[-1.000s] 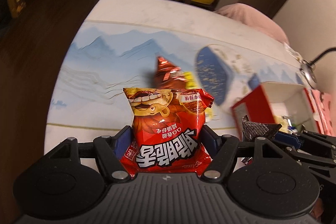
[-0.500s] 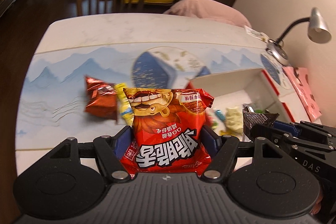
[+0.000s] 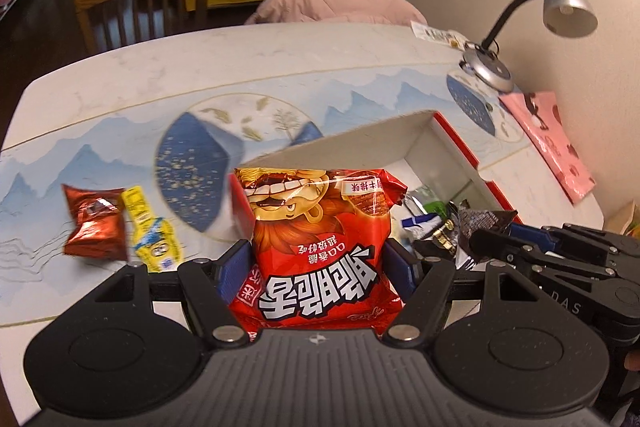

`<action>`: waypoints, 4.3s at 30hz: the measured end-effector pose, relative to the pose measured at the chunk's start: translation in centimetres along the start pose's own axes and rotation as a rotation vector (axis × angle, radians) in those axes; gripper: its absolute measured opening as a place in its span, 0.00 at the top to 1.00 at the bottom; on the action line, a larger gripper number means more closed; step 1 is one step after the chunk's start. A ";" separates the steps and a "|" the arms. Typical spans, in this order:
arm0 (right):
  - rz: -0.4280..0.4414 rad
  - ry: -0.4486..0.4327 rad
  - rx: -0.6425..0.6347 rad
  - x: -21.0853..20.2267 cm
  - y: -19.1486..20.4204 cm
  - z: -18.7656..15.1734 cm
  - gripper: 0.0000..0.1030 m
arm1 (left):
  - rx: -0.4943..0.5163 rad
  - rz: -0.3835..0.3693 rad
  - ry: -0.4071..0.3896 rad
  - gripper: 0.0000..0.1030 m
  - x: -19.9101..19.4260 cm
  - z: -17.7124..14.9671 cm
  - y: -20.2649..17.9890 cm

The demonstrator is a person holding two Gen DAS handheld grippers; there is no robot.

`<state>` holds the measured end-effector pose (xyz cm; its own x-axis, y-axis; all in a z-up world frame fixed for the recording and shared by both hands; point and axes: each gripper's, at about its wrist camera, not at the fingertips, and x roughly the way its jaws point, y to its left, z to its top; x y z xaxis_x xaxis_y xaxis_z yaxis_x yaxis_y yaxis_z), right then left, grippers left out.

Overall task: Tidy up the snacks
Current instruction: 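Carry the chip bag and chocolate packet into the red box and release them, then withdraw both tools from the box toward the copper bag and yellow stick, then grasp the copper-foil bag with the left gripper while the right grasps the yellow Minion stick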

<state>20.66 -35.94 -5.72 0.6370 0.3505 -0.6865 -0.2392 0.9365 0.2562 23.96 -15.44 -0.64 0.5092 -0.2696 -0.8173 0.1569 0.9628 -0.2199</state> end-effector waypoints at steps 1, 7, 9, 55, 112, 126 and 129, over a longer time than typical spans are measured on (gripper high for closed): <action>-0.009 0.003 0.005 0.2 -0.6 -0.1 0.77 | 0.006 0.003 0.005 0.31 0.5 0.2 -0.5; -0.046 0.026 0.024 0.9 -3.5 -0.7 0.77 | 0.053 -0.003 0.013 0.33 2.5 1.3 -3.8; -0.050 0.041 0.024 1.1 -4.3 -0.9 0.77 | 0.078 0.003 0.020 0.33 3.4 1.5 -4.8; 0.125 0.027 -0.027 -1.7 0.7 -0.7 0.37 | 0.094 0.062 -0.067 0.32 0.5 -2.0 -2.2; 0.122 0.199 -0.478 14.8 23.7 0.5 0.06 | -0.162 0.247 0.217 0.25 10.7 1.6 23.5; 0.056 0.274 -0.518 20.9 25.1 0.2 0.22 | -0.220 0.189 0.238 0.27 12.2 0.9 26.0; 0.041 0.275 -0.513 21.7 25.2 0.2 0.25 | -0.241 0.183 0.228 0.36 11.7 0.5 26.9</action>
<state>28.58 -4.77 -14.03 0.4221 0.3091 -0.8522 -0.6278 0.7778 -0.0289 34.60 7.31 -15.88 0.3052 -0.1080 -0.9461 -0.1364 0.9783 -0.1557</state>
